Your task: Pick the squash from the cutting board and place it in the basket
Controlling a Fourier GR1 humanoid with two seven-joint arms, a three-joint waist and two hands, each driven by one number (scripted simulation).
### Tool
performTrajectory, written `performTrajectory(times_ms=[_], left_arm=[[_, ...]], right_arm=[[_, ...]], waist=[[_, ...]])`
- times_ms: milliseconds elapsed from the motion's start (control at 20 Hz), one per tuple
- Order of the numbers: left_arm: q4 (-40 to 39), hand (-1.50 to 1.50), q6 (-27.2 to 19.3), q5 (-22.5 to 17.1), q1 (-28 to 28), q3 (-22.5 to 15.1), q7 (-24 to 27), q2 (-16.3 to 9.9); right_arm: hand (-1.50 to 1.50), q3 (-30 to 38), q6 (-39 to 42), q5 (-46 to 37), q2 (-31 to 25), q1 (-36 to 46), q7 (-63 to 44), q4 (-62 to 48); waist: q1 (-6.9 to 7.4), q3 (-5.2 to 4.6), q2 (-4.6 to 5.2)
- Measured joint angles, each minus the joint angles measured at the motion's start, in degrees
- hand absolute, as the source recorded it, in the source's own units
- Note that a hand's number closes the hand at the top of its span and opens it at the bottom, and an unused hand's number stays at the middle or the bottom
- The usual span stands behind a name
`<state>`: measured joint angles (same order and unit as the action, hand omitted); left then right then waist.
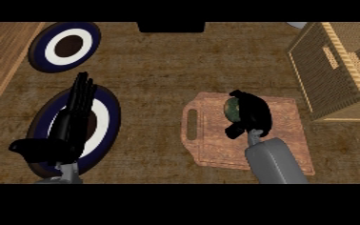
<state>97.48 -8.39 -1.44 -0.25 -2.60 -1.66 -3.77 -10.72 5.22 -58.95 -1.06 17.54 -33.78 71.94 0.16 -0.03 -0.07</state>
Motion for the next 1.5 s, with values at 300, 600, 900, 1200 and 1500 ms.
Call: performTrajectory(times_ms=[300,600,900,1200,1500], left_arm=[[0.19,0.0,0.5,0.16,-0.34,0.25,-0.65,0.12],[-2.23,0.0,0.76,0.38,-1.23,1.28,1.25,0.66],[-1.31,0.0,1.67,-0.19,-1.94,1.33,1.32,0.16],[-0.62,0.0,2.81,-0.53,-3.26,0.01,1.2,0.42],[-0.57,0.0,3.64,-0.25,-4.96,-1.8,0.58,0.85]], right_arm=[[1.5,-1.1,2.08,-1.52,-0.8,2.54,3.11,-3.2],[1.5,-1.23,1.44,-3.79,-1.73,3.17,5.75,-4.56],[1.5,13.89,-3.9,-2.3,-4.81,10.53,-8.09,-12.85],[1.5,25.28,-10.35,-3.87,-10.36,17.72,-22.55,-19.78],[1.5,30.56,-17.65,-9.13,-15.46,25.54,-27.04,-25.15]], waist=[[0.03,-0.08,-0.11],[-0.03,-0.09,-0.12],[1.34,0.12,1.71],[4.63,0.25,3.65],[7.69,0.3,4.15]])
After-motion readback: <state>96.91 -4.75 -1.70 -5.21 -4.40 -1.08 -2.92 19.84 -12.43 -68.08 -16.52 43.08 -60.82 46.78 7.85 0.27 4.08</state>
